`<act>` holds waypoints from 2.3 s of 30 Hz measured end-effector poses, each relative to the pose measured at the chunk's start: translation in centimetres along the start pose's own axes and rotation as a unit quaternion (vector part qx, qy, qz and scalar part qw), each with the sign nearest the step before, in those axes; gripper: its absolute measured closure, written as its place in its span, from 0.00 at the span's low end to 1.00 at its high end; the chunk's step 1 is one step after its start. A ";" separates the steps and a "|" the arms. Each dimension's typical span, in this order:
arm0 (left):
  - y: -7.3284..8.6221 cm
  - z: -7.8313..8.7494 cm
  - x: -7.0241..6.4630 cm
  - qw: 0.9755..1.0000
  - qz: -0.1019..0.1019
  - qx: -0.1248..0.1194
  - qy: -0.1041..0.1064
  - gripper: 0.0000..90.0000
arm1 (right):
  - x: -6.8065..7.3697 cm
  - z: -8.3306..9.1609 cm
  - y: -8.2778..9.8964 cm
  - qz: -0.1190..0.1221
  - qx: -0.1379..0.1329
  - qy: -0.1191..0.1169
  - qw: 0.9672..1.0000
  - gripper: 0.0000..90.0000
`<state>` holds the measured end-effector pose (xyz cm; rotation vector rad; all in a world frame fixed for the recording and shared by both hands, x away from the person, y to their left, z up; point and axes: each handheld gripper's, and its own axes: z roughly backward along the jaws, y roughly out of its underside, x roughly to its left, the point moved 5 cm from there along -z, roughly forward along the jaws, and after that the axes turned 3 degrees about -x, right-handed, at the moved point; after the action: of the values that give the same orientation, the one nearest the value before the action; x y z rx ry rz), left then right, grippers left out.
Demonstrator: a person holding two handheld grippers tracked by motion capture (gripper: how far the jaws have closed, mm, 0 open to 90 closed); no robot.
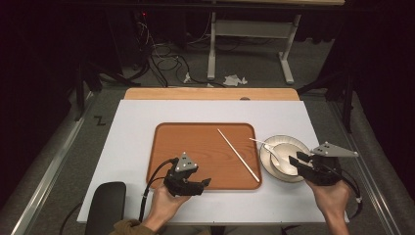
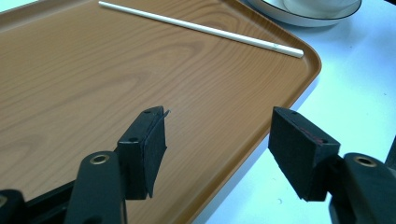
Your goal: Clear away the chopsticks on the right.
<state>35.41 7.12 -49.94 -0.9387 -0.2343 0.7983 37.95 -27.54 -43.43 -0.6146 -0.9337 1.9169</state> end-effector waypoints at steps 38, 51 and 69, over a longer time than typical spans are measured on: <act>2.2 2.4 0.7 0.998 0.038 -0.003 -0.043 0.41 | -9.6 -5.8 3.4 -0.023 0.120 0.030 0.992 0.82; 2.6 3.0 0.9 0.997 0.046 -0.003 -0.056 0.41 | -9.8 -7.0 3.2 -0.011 0.137 0.015 0.990 0.85; 2.8 3.2 1.0 0.997 0.048 -0.003 -0.062 0.41 | -10.1 -7.5 3.3 -0.003 0.145 0.008 0.989 0.91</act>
<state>33.04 10.73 -50.45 -0.9131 -0.3004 0.9467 46.56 -34.75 -49.99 -0.4526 -0.6291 1.9905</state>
